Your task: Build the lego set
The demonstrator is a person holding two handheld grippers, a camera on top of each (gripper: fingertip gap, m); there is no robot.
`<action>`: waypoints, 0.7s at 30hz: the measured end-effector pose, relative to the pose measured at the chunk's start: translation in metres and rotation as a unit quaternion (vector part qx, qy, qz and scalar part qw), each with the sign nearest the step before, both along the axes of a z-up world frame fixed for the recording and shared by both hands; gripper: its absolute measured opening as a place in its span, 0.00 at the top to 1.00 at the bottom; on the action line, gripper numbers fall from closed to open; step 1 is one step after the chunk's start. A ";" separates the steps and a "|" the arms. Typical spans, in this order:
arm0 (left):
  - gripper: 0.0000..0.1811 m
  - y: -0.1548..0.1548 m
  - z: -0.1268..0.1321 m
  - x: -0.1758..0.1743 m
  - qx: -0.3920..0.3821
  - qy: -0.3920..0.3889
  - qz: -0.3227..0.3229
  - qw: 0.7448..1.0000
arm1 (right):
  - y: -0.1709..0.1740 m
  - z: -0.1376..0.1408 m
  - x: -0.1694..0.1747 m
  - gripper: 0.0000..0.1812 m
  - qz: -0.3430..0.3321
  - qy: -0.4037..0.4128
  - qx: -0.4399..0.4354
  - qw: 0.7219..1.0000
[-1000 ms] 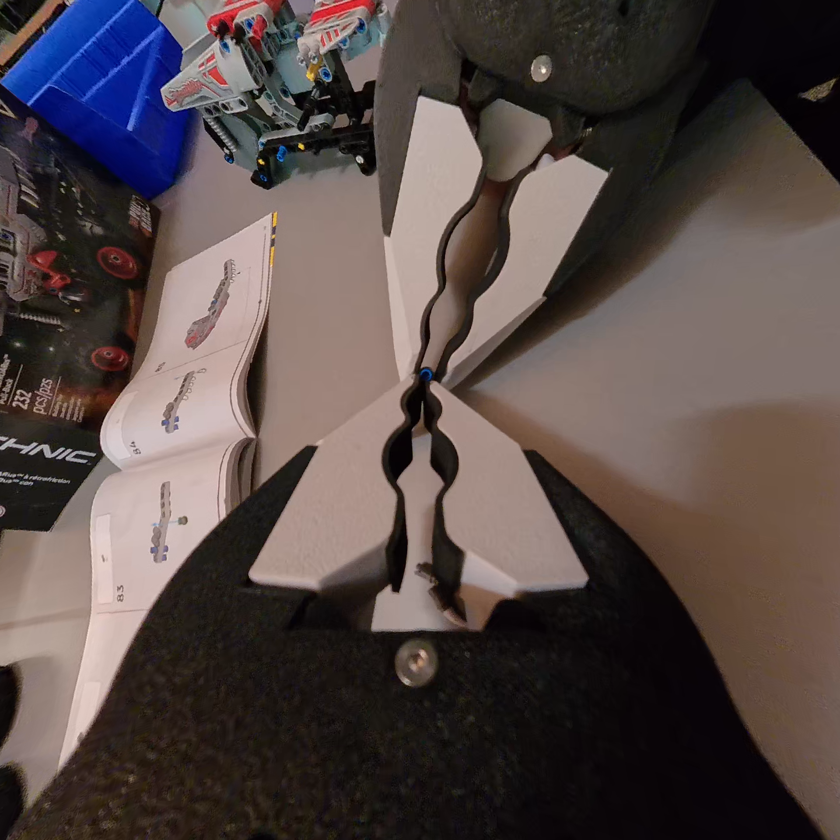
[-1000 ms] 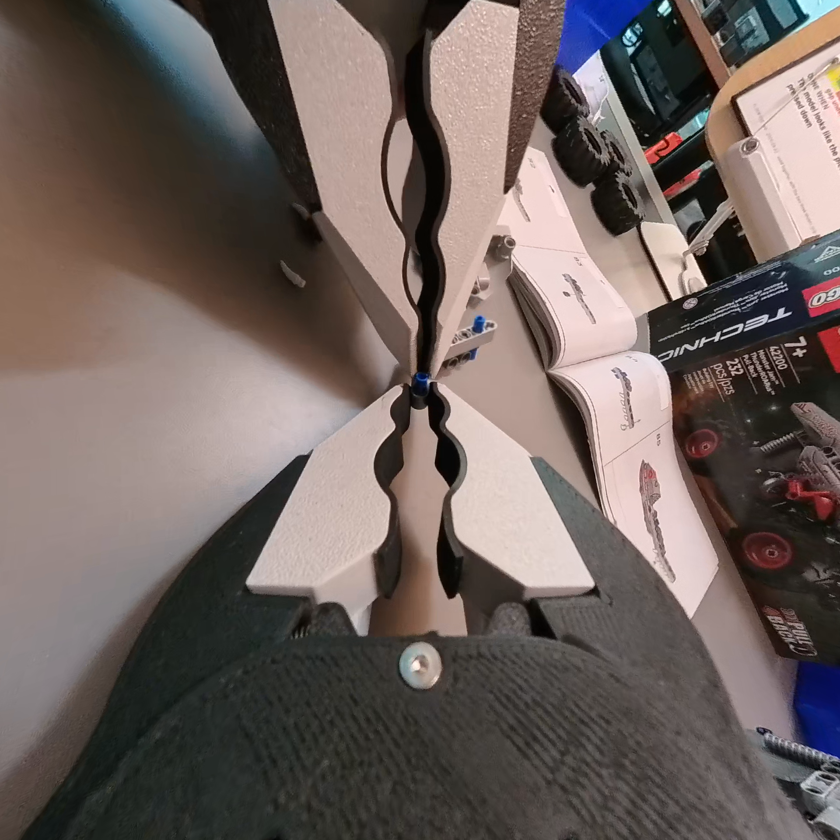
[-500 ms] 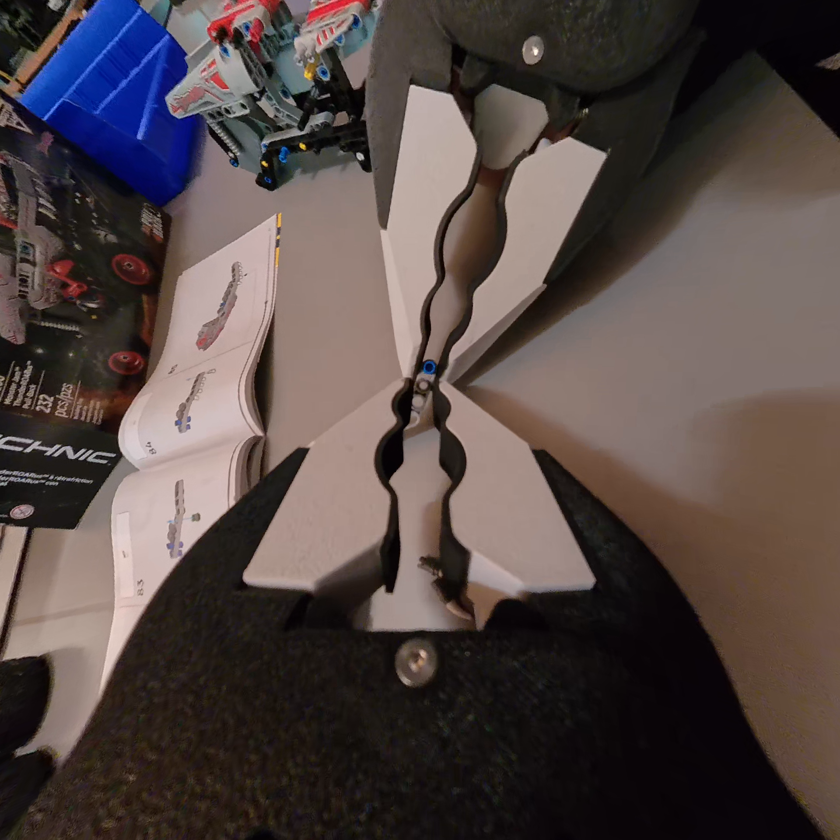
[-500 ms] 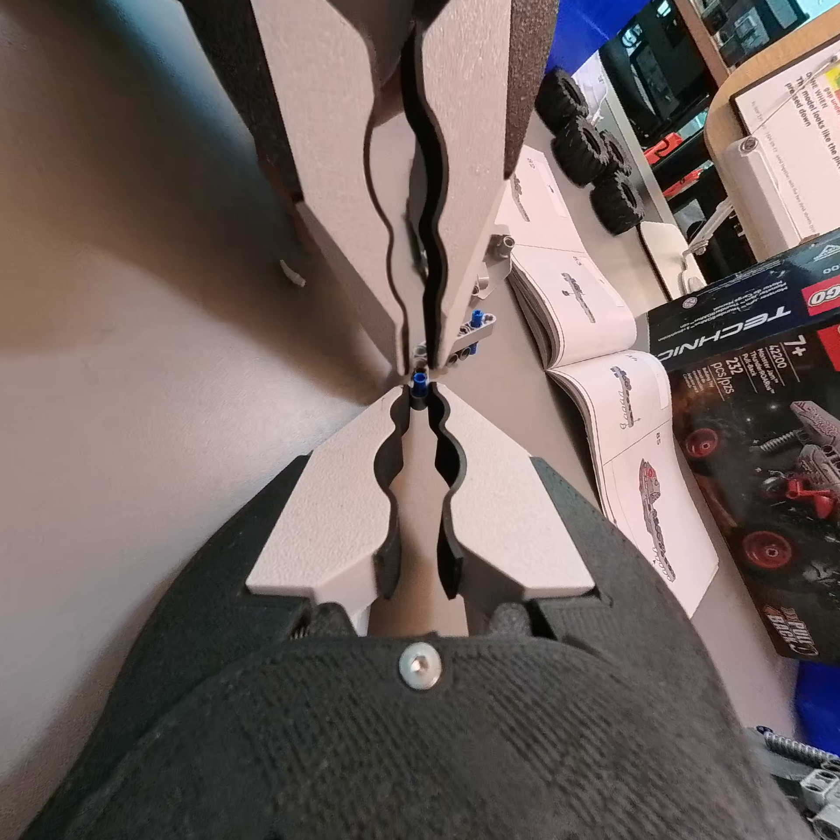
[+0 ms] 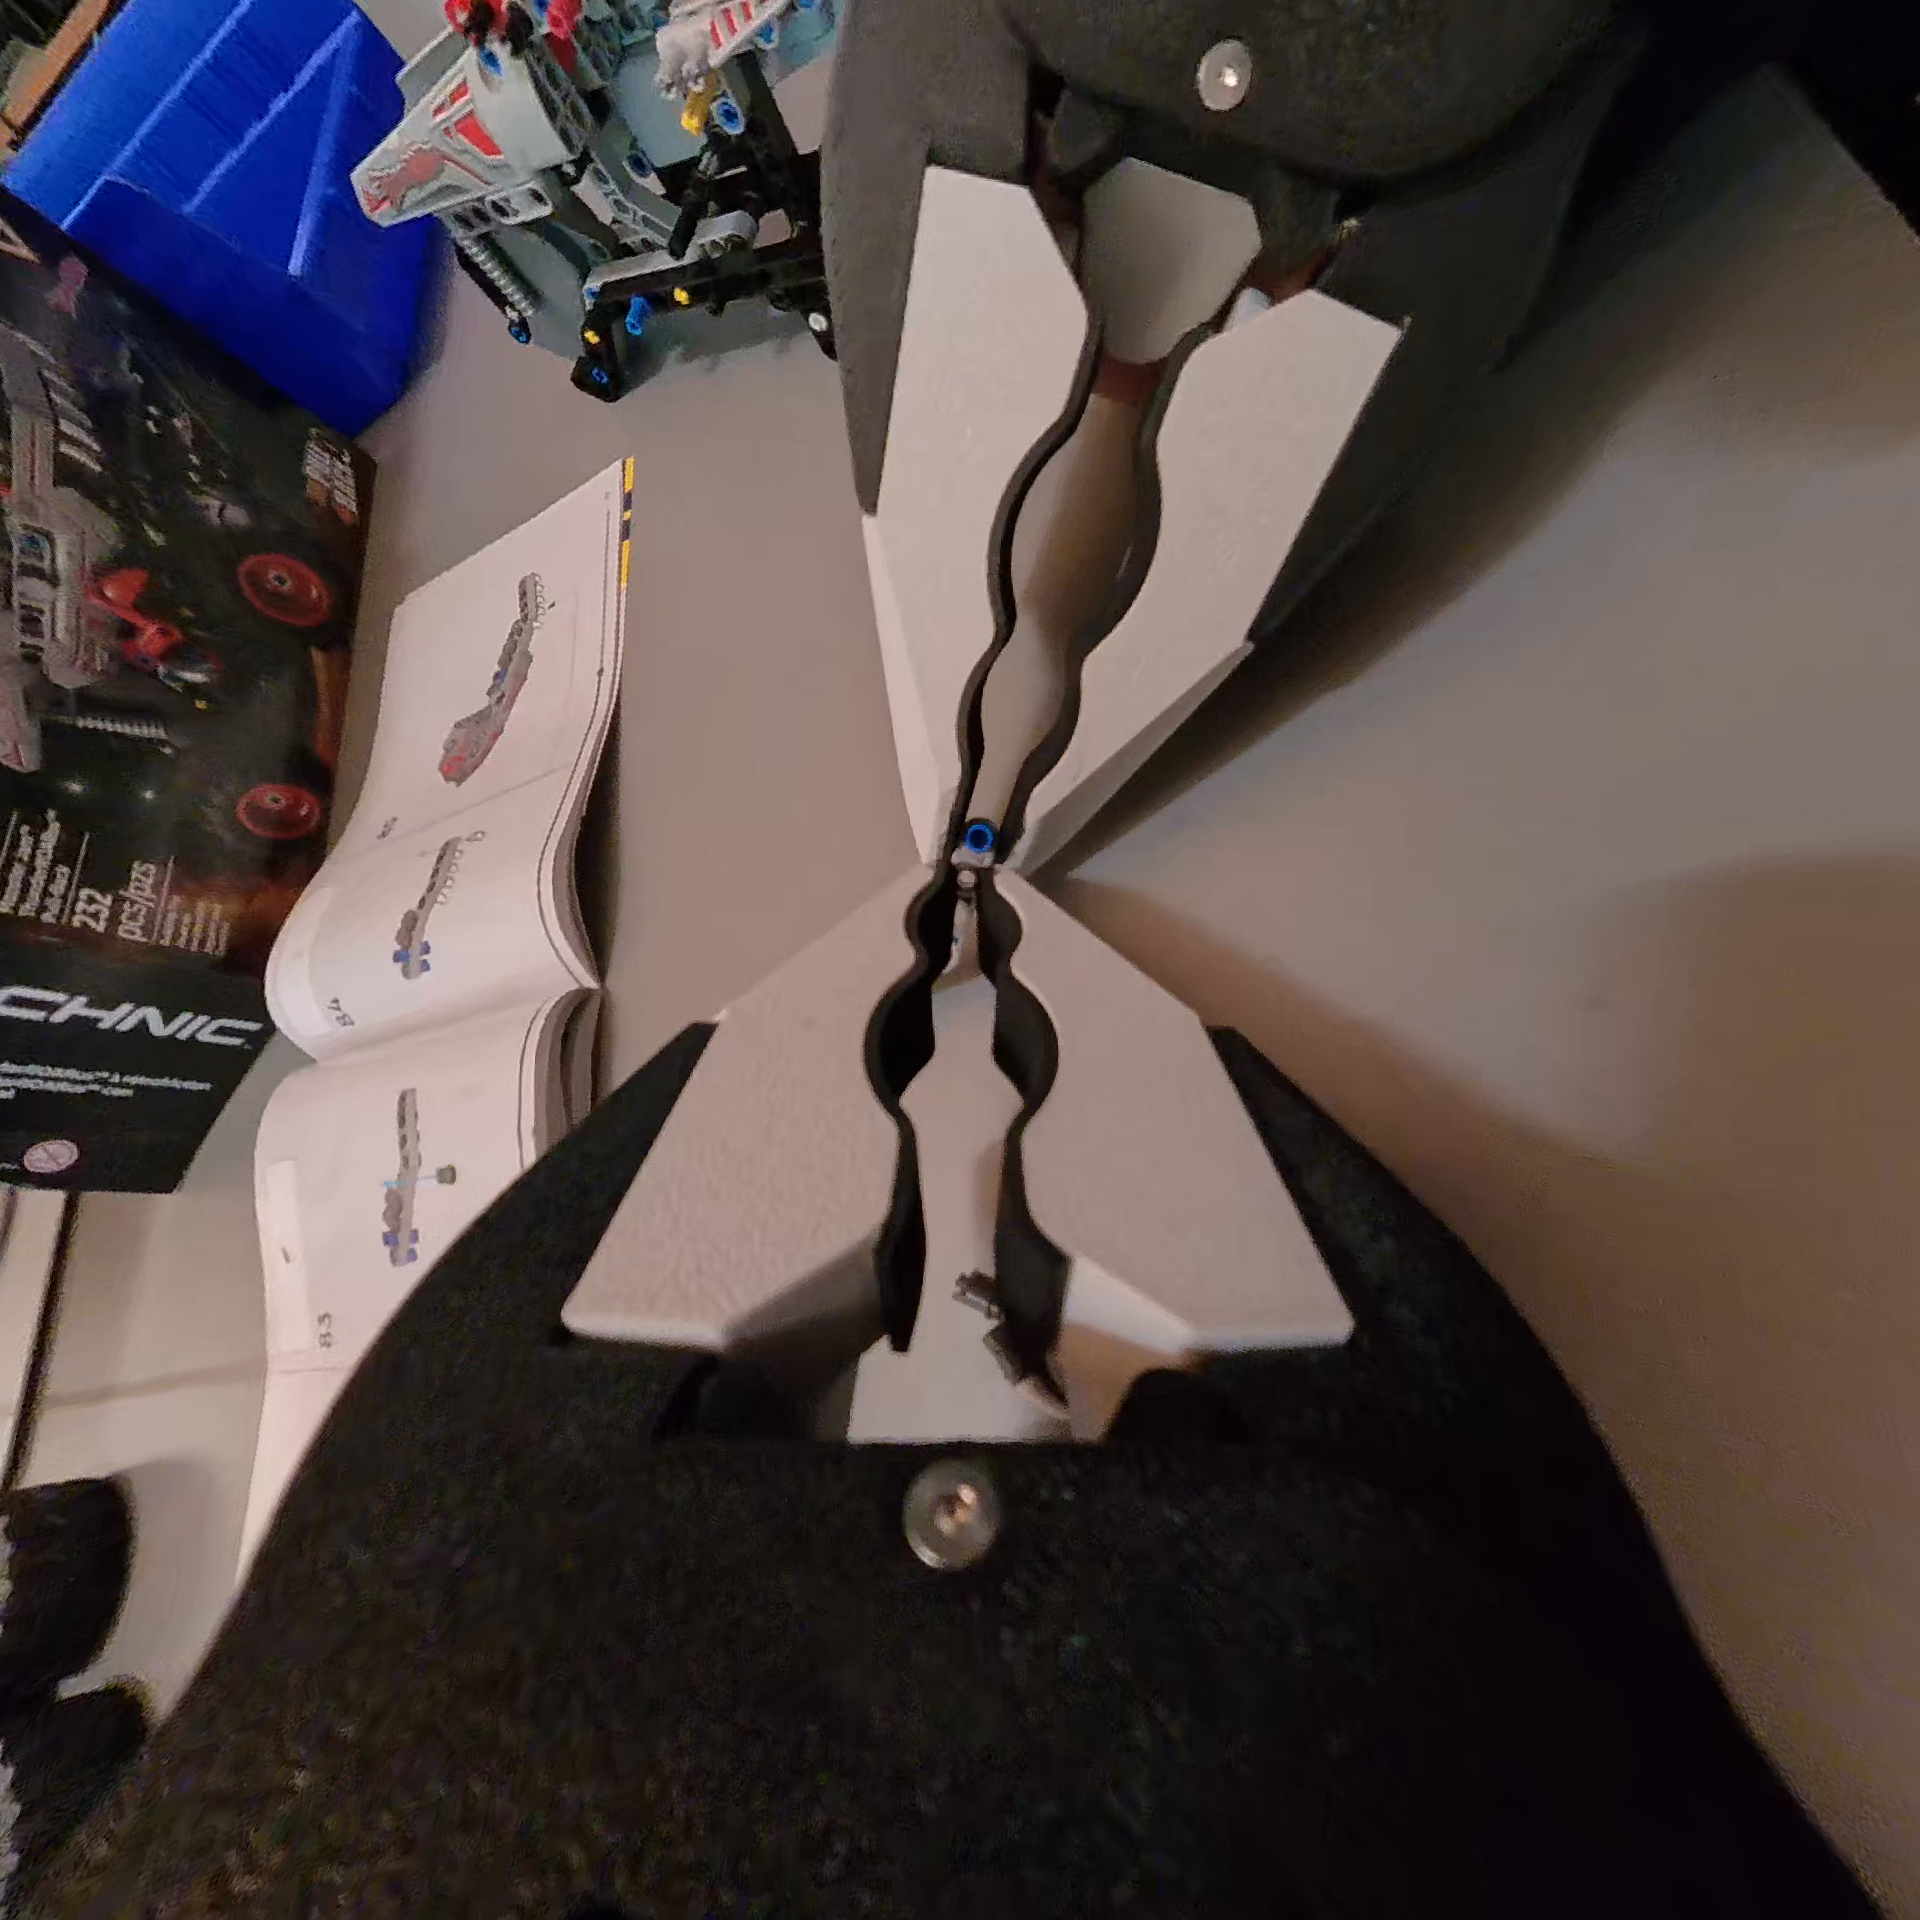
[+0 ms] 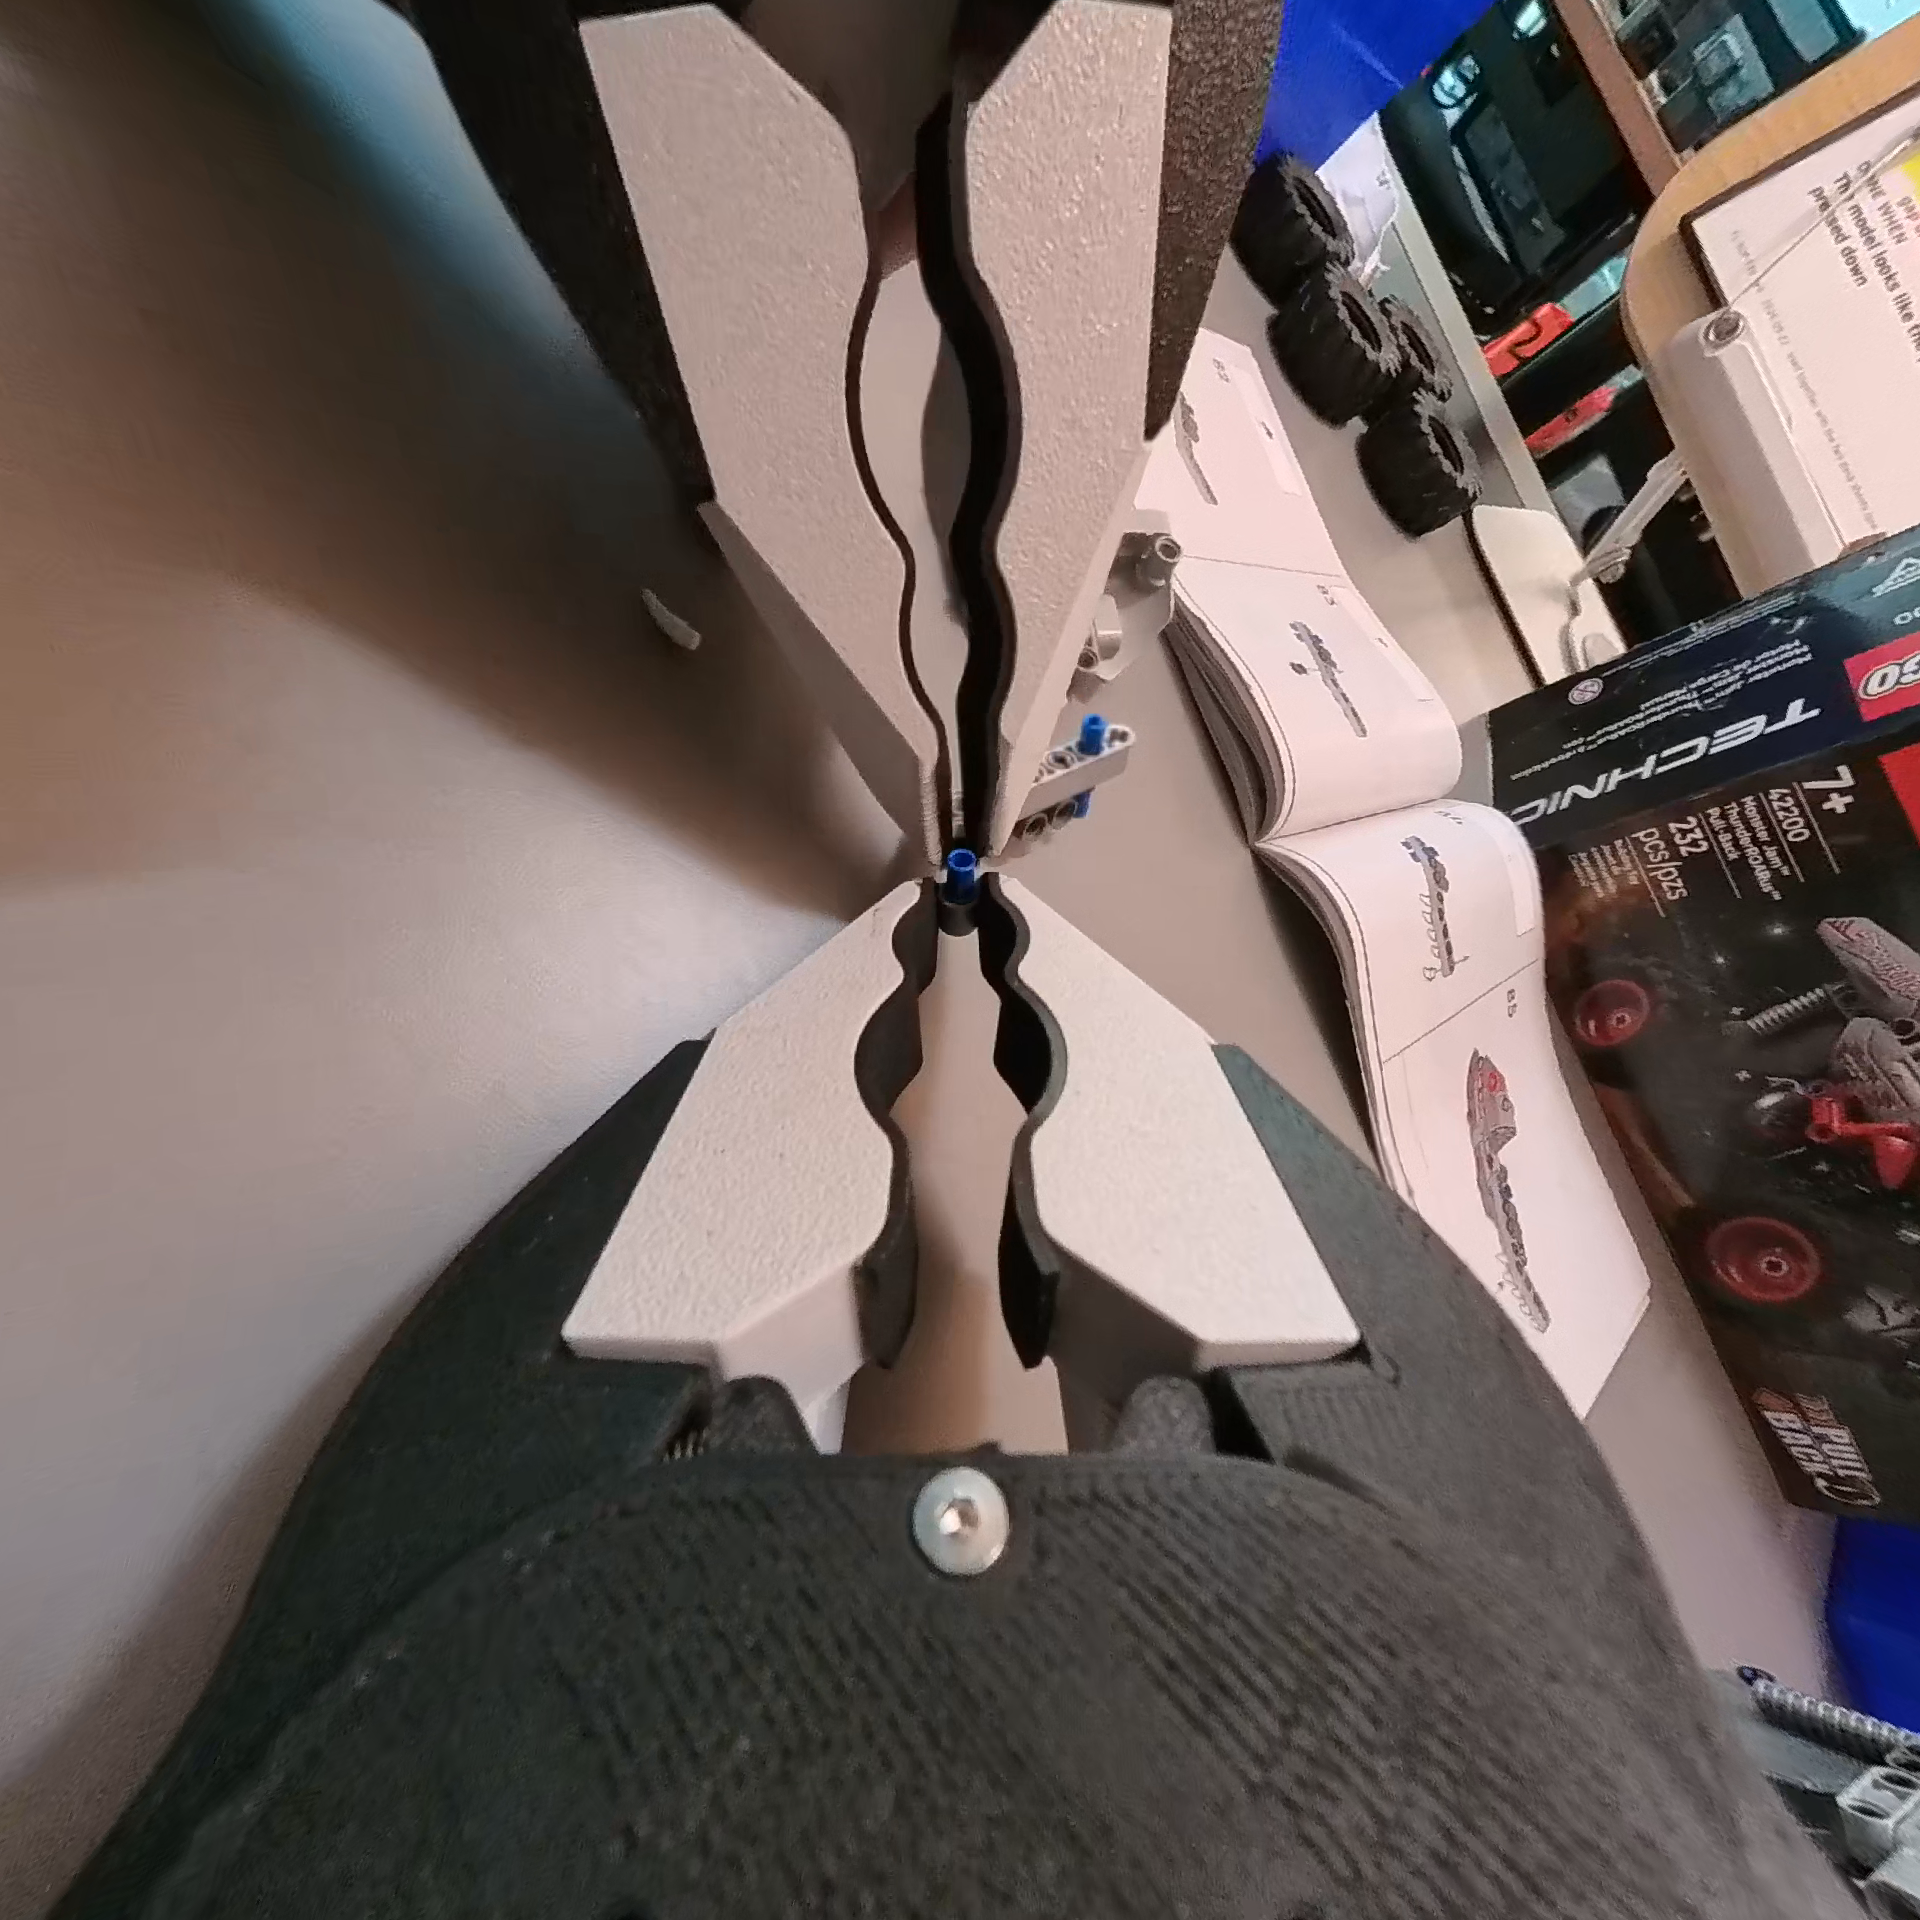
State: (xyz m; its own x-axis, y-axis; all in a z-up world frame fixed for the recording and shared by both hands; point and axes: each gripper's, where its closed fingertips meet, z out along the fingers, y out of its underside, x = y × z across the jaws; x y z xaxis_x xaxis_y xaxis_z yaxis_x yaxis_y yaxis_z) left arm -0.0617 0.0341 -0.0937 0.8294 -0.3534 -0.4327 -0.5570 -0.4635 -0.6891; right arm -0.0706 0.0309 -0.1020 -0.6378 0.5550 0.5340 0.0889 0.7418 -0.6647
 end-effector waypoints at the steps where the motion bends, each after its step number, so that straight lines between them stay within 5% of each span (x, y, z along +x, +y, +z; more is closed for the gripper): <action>1: 0.99 -0.001 0.000 0.002 0.000 0.009 -0.010 1.000 | 0.000 -0.001 0.000 0.96 0.002 -0.002 0.001 1.000; 21: 1.00 -0.004 0.001 0.003 -0.004 -0.006 -0.018 1.000 | -0.005 -0.001 0.003 0.96 0.010 -0.008 -0.003 1.000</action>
State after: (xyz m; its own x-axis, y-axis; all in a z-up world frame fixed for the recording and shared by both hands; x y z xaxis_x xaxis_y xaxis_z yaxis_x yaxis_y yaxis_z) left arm -0.0590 0.0298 -0.0924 0.8213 -0.3876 -0.4187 -0.5649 -0.4491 -0.6922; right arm -0.0677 0.0261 -0.1033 -0.6573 0.5449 0.5206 0.0838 0.7394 -0.6681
